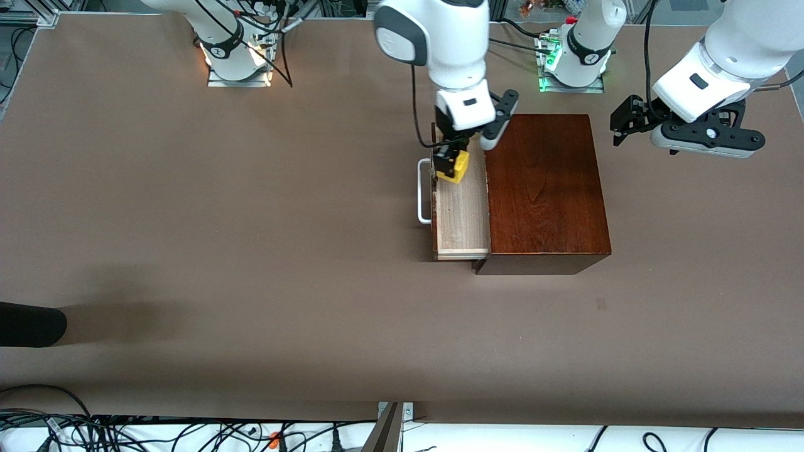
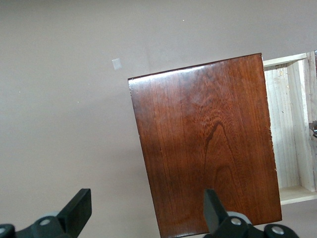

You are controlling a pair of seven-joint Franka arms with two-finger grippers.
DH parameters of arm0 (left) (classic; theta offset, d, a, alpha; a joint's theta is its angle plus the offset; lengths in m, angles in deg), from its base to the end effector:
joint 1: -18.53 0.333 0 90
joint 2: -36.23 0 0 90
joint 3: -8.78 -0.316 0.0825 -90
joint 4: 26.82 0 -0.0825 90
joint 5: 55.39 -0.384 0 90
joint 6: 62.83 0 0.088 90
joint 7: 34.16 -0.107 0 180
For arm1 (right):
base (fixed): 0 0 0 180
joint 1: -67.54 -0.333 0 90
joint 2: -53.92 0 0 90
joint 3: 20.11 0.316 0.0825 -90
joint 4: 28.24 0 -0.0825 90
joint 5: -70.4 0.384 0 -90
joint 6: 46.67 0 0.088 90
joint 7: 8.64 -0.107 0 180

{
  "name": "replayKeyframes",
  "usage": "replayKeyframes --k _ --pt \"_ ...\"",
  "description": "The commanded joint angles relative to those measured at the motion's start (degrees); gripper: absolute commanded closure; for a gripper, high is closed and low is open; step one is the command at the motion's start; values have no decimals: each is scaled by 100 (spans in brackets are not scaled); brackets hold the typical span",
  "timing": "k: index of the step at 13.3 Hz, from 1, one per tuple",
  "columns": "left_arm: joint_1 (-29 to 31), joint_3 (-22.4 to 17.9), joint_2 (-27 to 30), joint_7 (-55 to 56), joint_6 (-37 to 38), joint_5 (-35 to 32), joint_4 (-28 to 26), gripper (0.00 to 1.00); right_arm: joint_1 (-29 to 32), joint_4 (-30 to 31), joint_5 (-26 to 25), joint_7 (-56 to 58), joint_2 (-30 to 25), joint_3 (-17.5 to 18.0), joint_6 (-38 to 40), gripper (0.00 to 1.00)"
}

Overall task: Open drawer, take yellow block, close drawer
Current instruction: 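Carry the cube out with the right gripper while the left gripper reaches the handle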

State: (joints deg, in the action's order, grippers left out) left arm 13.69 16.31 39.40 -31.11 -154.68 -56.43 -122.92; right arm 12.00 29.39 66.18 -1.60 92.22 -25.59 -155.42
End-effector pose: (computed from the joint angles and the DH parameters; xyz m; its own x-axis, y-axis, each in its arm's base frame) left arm 0.5262 -0.1154 0.6070 0.9866 -0.1622 -0.0180 -0.1626 -0.9863 -0.0264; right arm 0.4730 0.5952 0.4894 0.4818 0.8523 0.2035 0.8429 -0.5142 0.1582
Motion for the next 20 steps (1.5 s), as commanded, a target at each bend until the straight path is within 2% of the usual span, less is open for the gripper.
replayKeyframes --k 1,4,7,8,10,12,14,16,17,19,20 --pt "-95 47 -88 -112 280 156 179 0 560 64 185 -28 -445 47 354 100" --pt "-104 240 -324 -1092 527 656 170 0 1325 82 220 51 -700 -180 739 100" --pt "-113 871 -850 -2086 799 692 170 0 2089 134 403 498 -858 -225 1144 100" --pt "-113 1134 -1087 -2298 748 719 170 0 2257 422 518 508 -1024 -303 1137 100" --pt "-122 1705 -1405 -2423 118 850 170 0 2714 1238 886 526 -1472 -322 1032 100" --pt "-122 2321 -1869 -2966 -952 816 170 0 3013 1793 958 500 -1711 -418 979 100" --pt "-174 2752 -2467 -3415 -2087 772 161 0 3373 2347 967 508 -1904 -410 900 100" --pt "-550 2789 -2828 -3740 -2984 466 161 0 3594 3242 967 456 -2264 -410 445 100" --pt "-726 2789 -2995 -3855 -3284 29 153 0 3638 3611 958 456 -2387 -410 190 100" --pt "-982 2798 -3268 -3865 -3445 -807 144 0 3805 4140 958 438 -2423 -410 -136 100" --pt "-1122 2798 -3365 -3856 -3445 -976 135 0 3875 4421 958 438 -2423 -418 -390 100"
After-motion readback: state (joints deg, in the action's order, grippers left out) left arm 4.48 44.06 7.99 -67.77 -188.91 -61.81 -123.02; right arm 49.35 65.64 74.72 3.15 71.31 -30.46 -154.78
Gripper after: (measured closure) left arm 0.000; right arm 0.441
